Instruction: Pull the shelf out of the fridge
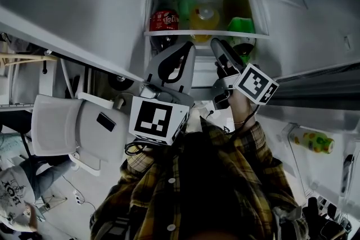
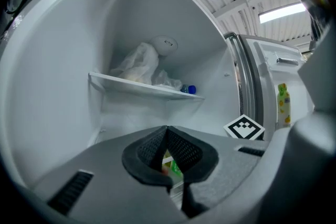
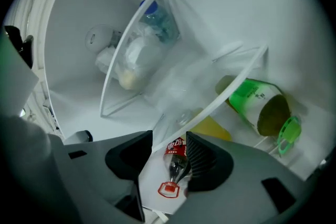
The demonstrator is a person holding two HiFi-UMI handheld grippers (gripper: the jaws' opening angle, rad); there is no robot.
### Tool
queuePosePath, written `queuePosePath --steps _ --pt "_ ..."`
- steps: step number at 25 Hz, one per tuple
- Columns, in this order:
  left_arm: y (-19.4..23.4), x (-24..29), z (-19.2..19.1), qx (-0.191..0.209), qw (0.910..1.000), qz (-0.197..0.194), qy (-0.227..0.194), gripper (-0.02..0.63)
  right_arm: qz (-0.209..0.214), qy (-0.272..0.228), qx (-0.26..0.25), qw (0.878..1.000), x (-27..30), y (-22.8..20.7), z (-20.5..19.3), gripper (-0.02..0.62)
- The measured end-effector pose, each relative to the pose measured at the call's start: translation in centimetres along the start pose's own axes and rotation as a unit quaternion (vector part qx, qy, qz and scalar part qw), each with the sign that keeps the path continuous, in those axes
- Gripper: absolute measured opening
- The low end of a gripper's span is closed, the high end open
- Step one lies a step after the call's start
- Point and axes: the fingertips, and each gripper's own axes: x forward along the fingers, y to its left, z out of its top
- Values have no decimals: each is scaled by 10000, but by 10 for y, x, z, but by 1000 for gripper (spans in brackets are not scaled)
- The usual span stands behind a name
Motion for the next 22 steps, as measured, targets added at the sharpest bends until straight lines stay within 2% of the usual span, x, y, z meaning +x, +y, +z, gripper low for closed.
queuePosePath --steps 4,10,15,22 --pt "0 1 -2 39 10000 32 61 3 -77 -97 711 9974 9 -18 -2 215" --pt "2 2 -4 55 9999 90 79 3 96 -122 1345 9908 27 -22 -3 218" --pt "0 4 3 30 9998 165 -138 3 197 -171 1766 9839 44 -21 -1 218" --pt "2 0 2 70 9996 258 -104 3 194 -485 2201 9741 57 -28 17 215"
